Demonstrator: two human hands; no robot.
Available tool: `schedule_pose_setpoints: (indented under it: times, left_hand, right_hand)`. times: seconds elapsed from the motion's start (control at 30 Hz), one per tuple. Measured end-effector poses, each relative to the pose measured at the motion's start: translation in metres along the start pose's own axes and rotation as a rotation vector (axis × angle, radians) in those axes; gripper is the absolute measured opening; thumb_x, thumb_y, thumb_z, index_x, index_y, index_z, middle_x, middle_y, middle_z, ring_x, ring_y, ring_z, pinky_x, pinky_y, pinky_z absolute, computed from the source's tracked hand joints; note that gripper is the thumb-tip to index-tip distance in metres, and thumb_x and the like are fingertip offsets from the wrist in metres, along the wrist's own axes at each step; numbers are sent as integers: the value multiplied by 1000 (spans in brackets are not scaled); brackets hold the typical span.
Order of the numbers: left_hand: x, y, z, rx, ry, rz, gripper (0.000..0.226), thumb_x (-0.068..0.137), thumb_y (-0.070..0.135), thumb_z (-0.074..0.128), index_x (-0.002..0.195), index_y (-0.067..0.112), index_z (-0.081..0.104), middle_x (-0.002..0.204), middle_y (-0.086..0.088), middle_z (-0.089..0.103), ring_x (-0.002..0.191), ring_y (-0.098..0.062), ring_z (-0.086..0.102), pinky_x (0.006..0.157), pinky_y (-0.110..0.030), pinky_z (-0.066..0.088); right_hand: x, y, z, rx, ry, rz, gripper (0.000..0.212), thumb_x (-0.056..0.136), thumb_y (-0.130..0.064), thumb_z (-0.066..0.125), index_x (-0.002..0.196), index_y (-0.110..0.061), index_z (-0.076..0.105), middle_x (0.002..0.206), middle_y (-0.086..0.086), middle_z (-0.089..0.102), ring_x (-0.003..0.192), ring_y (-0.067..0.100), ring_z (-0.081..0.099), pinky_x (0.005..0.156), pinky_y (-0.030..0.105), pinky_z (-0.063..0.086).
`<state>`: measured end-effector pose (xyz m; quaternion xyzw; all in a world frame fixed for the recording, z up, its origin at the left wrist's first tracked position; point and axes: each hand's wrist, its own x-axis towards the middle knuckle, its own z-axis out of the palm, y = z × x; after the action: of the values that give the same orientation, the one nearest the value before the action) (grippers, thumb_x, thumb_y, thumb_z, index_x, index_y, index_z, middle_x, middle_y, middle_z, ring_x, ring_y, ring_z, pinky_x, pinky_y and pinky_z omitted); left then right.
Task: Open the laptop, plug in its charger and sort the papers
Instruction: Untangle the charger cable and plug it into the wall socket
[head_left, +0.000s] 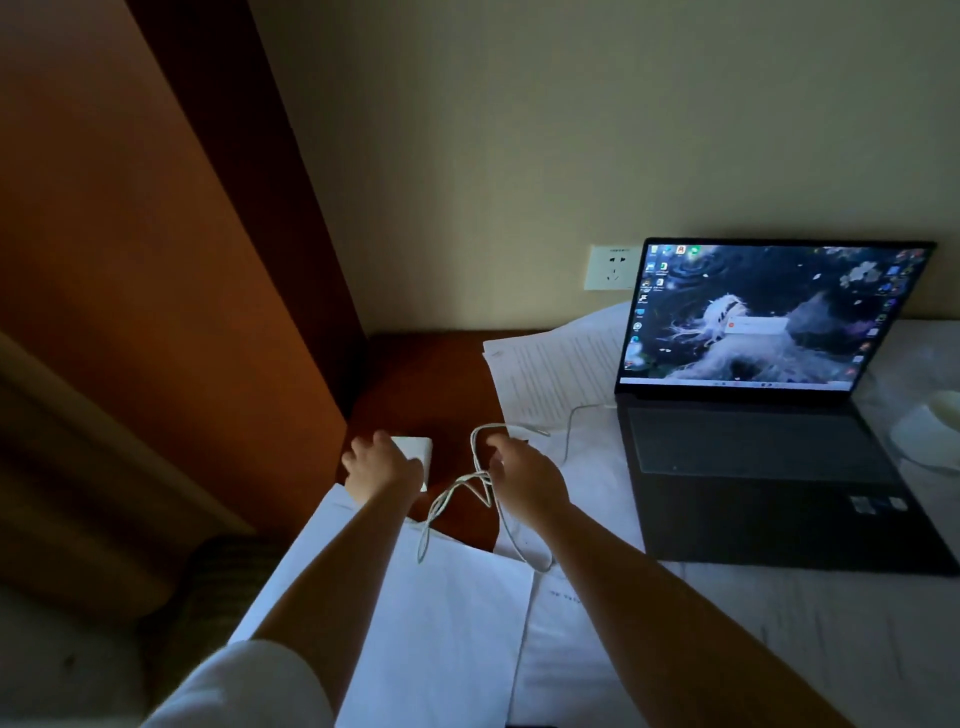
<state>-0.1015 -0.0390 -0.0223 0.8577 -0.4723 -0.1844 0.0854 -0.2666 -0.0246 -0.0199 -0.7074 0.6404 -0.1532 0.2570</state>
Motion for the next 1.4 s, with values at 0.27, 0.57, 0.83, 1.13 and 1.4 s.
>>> schedule_pose_setpoints:
  times: [0.27,0.57,0.83,1.13,1.4]
  left_hand:
    - [43,-6,26,30,-272,32,99,73,43,76,146,9,18,139,-18,37,127,-37,38,96,-43,45]
    - [60,51,-12,-777,-319,-3,70,71,26,80,129,27,41,127,-13,47,103,-31,60,57,-30,57]
    - [61,134,-31,-1100,-454,75,49,72,29,80,111,6,63,90,-6,63,71,-16,57,56,-24,44]
    - [74,211,-7,-1118,-518,122,27,95,4,44,112,7,64,104,-18,63,90,-27,59,79,-36,51]
    - [100,257,-1,-1145,-685,78,20,91,13,55,104,6,68,91,-6,70,89,-27,66,92,-37,52]
  right_hand:
    - [17,-17,24,-27,33,89,28,96,-19,42,123,-20,53,108,-1,66,96,17,63,77,26,46]
    - [41,-26,-18,-96,274,226,30,97,-22,41,120,-17,60,111,2,67,102,17,60,90,28,44]
    - [91,-26,-73,972,187,429,28,99,-30,39,116,-12,53,102,7,65,86,20,65,61,17,50]
    - [140,29,-91,1025,247,507,29,91,-15,48,119,-8,56,111,20,63,79,21,58,65,25,47]
    - [181,48,-104,1070,376,476,56,84,-34,68,128,-13,39,113,6,55,99,18,55,66,18,43]
